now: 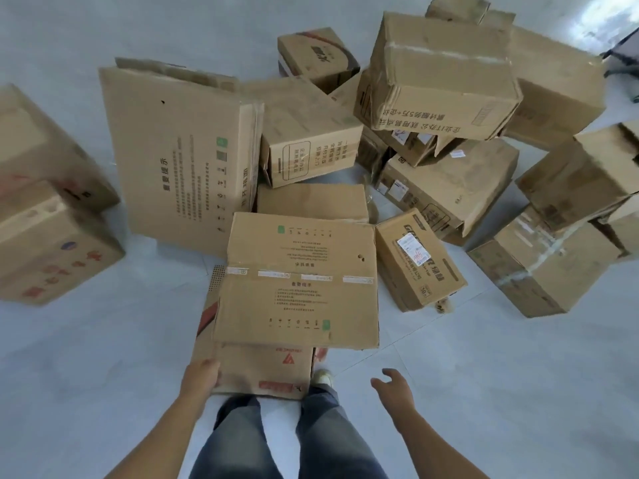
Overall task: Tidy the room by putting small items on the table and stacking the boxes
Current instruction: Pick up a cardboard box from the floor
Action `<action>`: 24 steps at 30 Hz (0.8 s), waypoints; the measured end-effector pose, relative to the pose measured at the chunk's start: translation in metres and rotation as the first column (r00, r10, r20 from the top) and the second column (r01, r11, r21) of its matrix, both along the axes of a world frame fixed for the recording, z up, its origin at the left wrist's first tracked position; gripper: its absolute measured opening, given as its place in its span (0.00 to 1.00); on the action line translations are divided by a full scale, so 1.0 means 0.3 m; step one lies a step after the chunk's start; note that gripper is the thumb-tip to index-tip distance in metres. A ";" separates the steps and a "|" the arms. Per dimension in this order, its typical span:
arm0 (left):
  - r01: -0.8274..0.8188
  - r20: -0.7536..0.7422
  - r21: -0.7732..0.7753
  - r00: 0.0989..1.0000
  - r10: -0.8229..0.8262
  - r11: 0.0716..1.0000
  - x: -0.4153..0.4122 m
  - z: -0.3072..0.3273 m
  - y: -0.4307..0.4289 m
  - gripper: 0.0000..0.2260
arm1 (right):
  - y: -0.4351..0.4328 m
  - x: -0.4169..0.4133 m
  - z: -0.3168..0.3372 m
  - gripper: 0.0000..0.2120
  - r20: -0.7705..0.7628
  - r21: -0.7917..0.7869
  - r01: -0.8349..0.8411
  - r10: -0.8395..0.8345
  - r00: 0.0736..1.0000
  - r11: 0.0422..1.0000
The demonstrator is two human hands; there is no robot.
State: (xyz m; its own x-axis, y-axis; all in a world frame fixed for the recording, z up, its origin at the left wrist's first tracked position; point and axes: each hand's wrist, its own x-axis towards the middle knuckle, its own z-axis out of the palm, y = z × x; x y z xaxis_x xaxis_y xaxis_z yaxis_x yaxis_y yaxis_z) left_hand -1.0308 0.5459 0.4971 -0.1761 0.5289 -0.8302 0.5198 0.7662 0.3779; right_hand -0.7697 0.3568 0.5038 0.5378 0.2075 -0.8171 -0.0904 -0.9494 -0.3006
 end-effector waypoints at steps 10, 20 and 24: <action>0.002 -0.069 -0.080 0.998 -0.008 0.997 0.055 -0.072 -0.082 0.09 | 0.078 0.109 -0.100 0.22 -0.042 -0.046 -0.076 0.074 0.996 0.996; 0.116 -0.305 0.206 0.951 -0.049 0.972 -0.012 -0.590 0.121 0.29 | 0.158 0.225 -0.626 0.43 -0.094 0.040 0.331 -0.326 0.941 0.943; 0.015 -0.123 0.133 0.992 0.002 0.991 -0.037 -0.767 0.191 0.35 | 0.158 0.286 -0.779 0.32 -0.124 0.068 0.260 -0.250 0.960 0.963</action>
